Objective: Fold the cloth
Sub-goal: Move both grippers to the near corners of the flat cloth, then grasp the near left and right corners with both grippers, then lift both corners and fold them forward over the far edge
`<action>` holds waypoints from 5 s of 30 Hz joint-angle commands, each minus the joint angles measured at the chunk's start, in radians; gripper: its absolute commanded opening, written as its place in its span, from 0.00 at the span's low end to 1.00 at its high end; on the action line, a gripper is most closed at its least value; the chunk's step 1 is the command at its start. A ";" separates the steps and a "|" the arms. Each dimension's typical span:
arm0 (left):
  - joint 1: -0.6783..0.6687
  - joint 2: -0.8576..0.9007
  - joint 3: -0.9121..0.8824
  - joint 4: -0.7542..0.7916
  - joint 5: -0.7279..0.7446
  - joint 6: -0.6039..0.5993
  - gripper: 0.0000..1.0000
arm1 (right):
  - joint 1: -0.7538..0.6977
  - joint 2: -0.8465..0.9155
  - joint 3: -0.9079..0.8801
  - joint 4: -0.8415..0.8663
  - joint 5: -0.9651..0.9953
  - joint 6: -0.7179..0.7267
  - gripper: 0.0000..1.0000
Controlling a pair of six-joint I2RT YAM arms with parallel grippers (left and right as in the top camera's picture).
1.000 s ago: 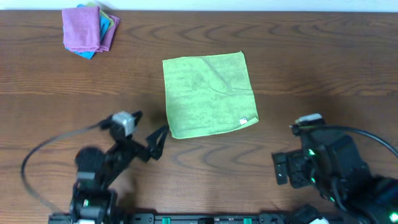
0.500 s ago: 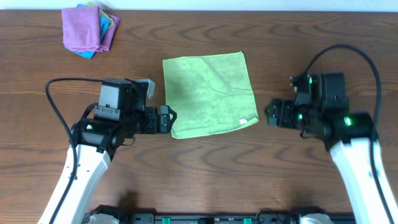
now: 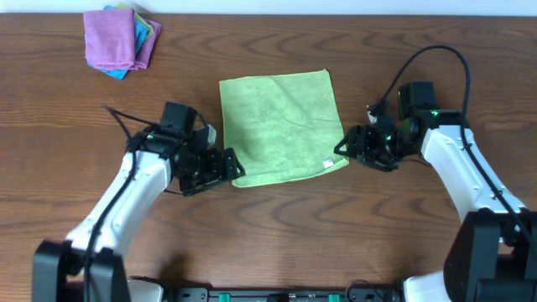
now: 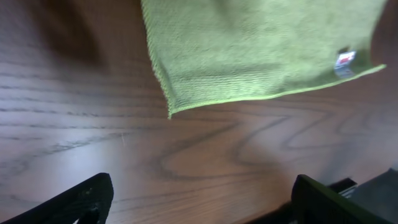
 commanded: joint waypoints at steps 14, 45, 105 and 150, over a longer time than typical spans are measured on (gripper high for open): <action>-0.003 0.209 0.011 0.093 0.072 -0.051 0.74 | -0.094 0.076 -0.005 -0.028 -0.017 0.011 0.68; -0.082 0.234 0.011 0.175 -0.113 -0.109 0.43 | -0.094 0.146 -0.005 -0.013 -0.010 0.011 0.61; -0.048 0.228 0.156 0.179 -0.143 -0.130 0.06 | 0.014 0.188 0.140 0.042 -0.192 0.092 0.02; 0.114 0.505 0.352 0.912 -0.263 -0.026 0.06 | 0.212 0.357 0.278 0.798 0.429 0.142 0.02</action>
